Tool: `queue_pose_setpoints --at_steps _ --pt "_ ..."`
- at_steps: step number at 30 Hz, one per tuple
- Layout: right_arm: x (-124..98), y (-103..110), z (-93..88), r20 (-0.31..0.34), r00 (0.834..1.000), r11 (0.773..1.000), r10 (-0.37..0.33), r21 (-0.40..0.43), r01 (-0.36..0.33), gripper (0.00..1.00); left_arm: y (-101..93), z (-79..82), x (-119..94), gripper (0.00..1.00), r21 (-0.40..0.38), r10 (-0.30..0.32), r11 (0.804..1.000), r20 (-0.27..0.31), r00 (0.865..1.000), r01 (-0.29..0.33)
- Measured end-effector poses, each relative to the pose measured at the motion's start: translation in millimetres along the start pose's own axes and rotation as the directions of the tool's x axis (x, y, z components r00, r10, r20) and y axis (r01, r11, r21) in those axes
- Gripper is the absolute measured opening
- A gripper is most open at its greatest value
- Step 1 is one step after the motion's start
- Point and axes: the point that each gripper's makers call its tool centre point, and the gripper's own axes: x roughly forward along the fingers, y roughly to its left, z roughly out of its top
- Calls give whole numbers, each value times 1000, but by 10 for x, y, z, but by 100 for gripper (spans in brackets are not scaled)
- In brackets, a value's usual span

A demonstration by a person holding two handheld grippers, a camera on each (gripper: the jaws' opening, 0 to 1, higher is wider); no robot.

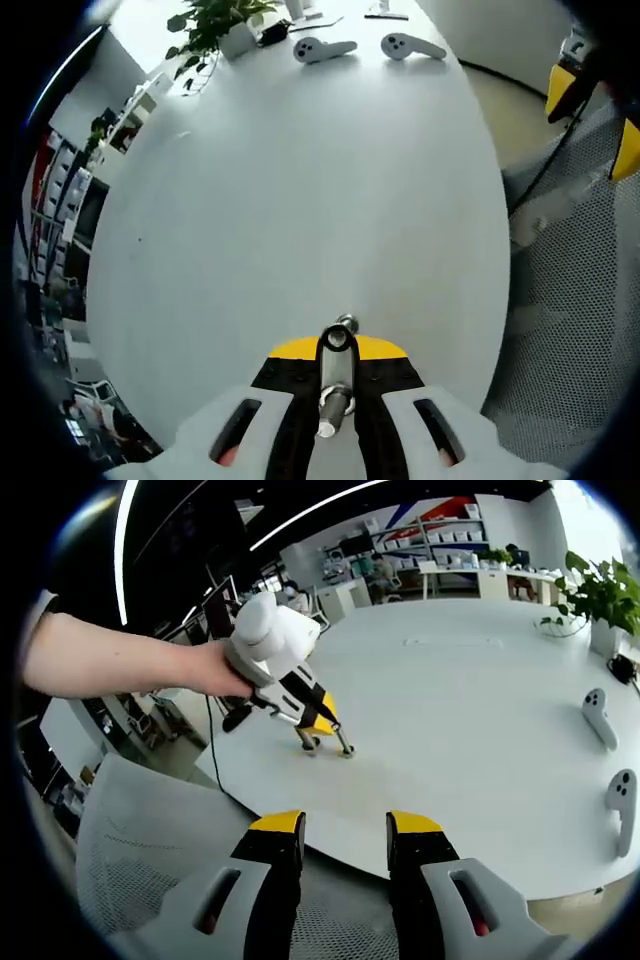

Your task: Place the washer onto the threaded stud by aligning its center hole with the stud, sliding it down to the base, and recovering from edge contact or off-axis alignment until the washer reaches the visible bottom stop.

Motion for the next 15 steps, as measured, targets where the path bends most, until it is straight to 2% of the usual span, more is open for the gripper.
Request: queue_pose_setpoints --at_steps 9,15 --pt "-4 -10 13 8 1000 1000 -2 7 2 35 -11 -27 89 8 25 -17 1000 -25 1000 18" --pt "2 -9 6 4 1000 1000 -1 6 1 35 -26 -44 244 8 39 -35 999 -50 998 37"
